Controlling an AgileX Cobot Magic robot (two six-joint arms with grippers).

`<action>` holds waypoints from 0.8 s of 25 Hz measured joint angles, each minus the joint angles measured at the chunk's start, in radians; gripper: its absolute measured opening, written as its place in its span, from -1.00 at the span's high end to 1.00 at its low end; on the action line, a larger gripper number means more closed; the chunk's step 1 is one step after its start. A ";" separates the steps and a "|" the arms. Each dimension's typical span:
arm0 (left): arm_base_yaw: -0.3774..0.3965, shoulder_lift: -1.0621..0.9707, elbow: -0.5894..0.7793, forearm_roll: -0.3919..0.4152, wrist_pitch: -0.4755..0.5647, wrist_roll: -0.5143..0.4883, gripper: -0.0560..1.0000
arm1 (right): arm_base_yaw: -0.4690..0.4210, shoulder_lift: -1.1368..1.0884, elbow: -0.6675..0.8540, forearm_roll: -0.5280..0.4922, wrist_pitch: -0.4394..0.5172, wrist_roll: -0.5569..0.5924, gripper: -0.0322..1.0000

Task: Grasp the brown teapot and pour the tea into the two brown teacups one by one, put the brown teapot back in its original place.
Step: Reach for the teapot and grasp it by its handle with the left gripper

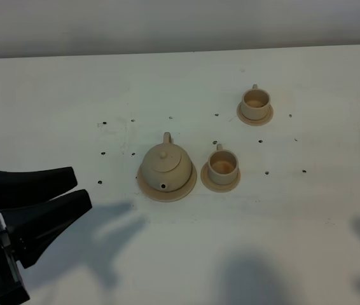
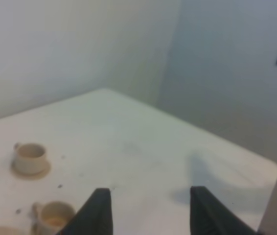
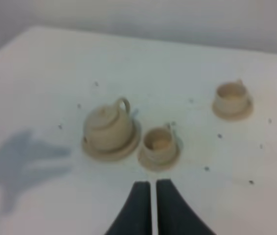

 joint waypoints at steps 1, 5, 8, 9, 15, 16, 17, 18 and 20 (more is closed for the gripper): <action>0.000 -0.009 -0.022 0.053 -0.005 -0.053 0.27 | 0.000 -0.011 0.000 -0.014 0.009 0.000 0.89; 0.000 -0.021 -0.113 0.209 -0.008 -0.209 0.29 | 0.000 -0.048 0.000 -0.092 0.077 0.027 0.89; 0.000 -0.022 -0.136 0.267 -0.013 -0.267 0.29 | 0.000 -0.088 0.000 -0.162 0.135 0.067 0.89; 0.000 -0.022 -0.138 0.279 -0.013 -0.278 0.29 | 0.000 -0.103 0.000 -0.191 0.151 0.086 0.89; 0.000 -0.022 -0.138 0.293 -0.013 -0.290 0.30 | 0.000 -0.226 0.000 -0.343 0.222 0.210 0.89; 0.000 -0.022 -0.138 0.294 -0.014 -0.290 0.30 | 0.000 -0.242 0.000 -0.353 0.233 0.219 0.89; 0.000 -0.022 -0.138 0.294 -0.015 -0.290 0.30 | 0.000 -0.262 0.000 -0.361 0.243 0.226 0.89; 0.000 -0.022 -0.138 0.294 -0.015 -0.290 0.30 | 0.000 -0.280 0.000 -0.366 0.253 0.229 0.89; 0.000 -0.022 -0.138 0.294 -0.016 -0.290 0.30 | 0.000 -0.311 0.012 -0.368 0.263 0.230 0.89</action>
